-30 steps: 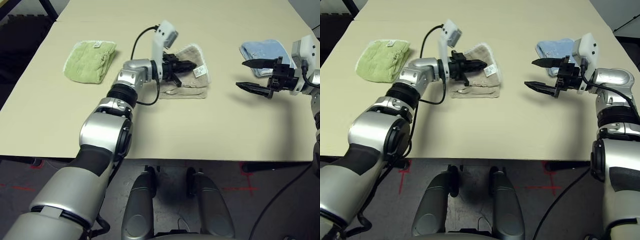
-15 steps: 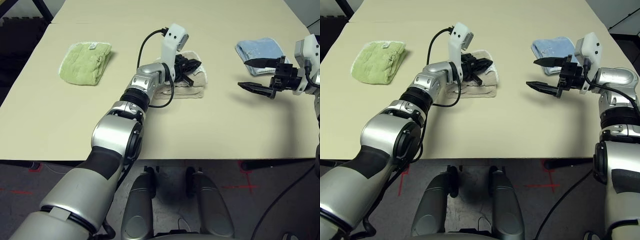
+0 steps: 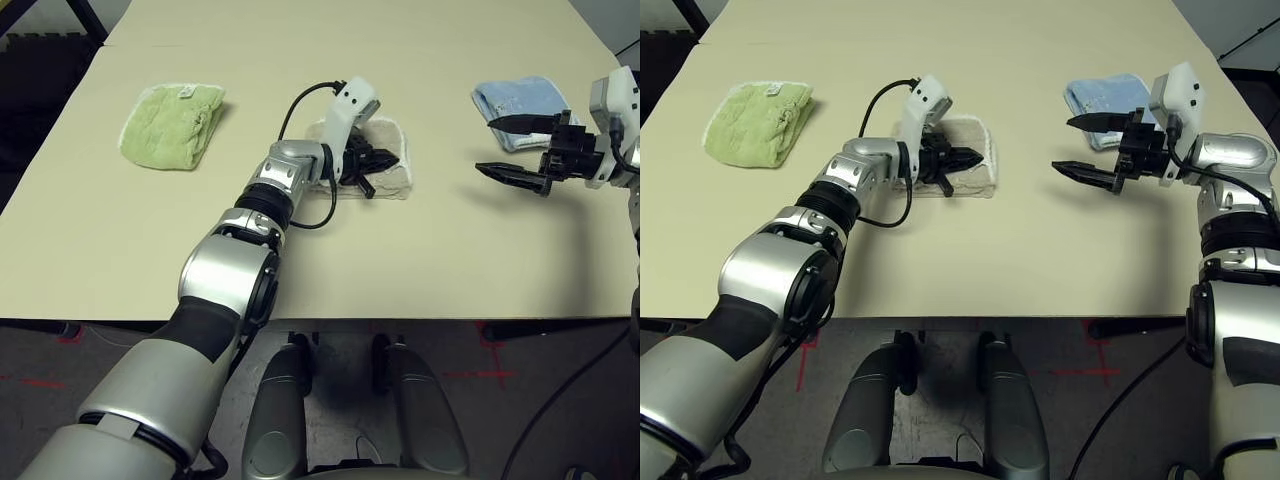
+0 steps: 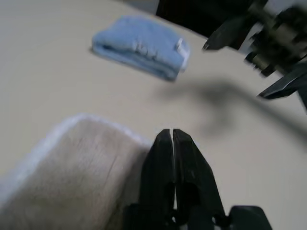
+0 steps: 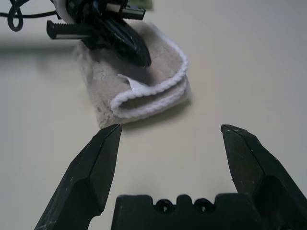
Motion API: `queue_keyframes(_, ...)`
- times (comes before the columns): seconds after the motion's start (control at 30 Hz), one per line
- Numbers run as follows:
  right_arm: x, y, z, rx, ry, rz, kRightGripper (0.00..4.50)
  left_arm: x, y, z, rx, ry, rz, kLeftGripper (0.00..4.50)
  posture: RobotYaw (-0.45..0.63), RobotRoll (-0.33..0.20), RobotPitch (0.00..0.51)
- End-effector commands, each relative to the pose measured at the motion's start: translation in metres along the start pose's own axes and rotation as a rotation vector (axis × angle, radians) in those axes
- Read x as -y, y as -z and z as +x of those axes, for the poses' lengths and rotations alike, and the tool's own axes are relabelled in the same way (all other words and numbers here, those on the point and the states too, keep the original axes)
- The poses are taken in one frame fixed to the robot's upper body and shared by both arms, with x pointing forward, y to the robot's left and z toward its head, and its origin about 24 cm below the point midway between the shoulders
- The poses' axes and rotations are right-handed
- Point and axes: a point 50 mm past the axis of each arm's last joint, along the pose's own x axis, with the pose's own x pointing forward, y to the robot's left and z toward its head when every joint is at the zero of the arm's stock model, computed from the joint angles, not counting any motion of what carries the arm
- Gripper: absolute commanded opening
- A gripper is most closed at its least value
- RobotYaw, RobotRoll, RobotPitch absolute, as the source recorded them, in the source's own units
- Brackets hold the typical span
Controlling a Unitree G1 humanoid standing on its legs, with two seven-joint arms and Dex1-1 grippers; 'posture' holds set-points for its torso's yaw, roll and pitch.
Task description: Fold the towel and set it aside.
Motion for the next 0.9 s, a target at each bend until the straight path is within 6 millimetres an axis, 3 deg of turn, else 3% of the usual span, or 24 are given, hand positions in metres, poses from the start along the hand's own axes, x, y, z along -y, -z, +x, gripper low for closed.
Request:
queue_keyframes(0.03, 0.002, -0.005, 0.004, 0.056, 0.002, 0.036, 4.5, -0.001, -0.025, -0.012, 0.068, 0.092, 0.073, 1.36, -0.01, 0.0, 0.255)
queue_keyframes(0.3, -0.006, -0.004, 0.037, 0.094, -0.092, 0.031, 4.5, -0.003, -0.033, -0.052, 0.02, 0.259, 0.213, 4.46, 0.01, 0.0, 0.256)
queue_keyframes(0.43, -0.009, -0.004, 0.05, 0.091, -0.139, -0.001, 4.5, -0.006, -0.023, -0.069, -0.043, 0.253, 0.253, 4.46, 0.04, 0.0, 0.26)
queue_keyframes(0.53, -0.011, -0.003, 0.052, 0.078, -0.166, -0.021, 3.91, -0.007, -0.016, -0.076, -0.076, 0.244, 0.279, 4.5, 0.04, 0.0, 0.259)
queue_keyframes(0.83, -0.014, -0.002, 0.054, 0.069, -0.219, -0.027, 0.31, -0.011, -0.008, -0.089, -0.101, 0.206, 0.302, 4.5, 0.04, 0.0, 0.258)
queue_keyframes(0.87, -0.014, -0.002, 0.054, 0.069, -0.22, -0.026, 0.04, -0.012, -0.007, -0.089, -0.1, 0.197, 0.313, 4.5, 0.04, 0.0, 0.258)
queue_keyframes(0.9, -0.014, -0.002, 0.055, 0.07, -0.222, -0.026, 0.04, -0.012, -0.006, -0.089, -0.101, 0.19, 0.317, 4.5, 0.04, 0.0, 0.258)
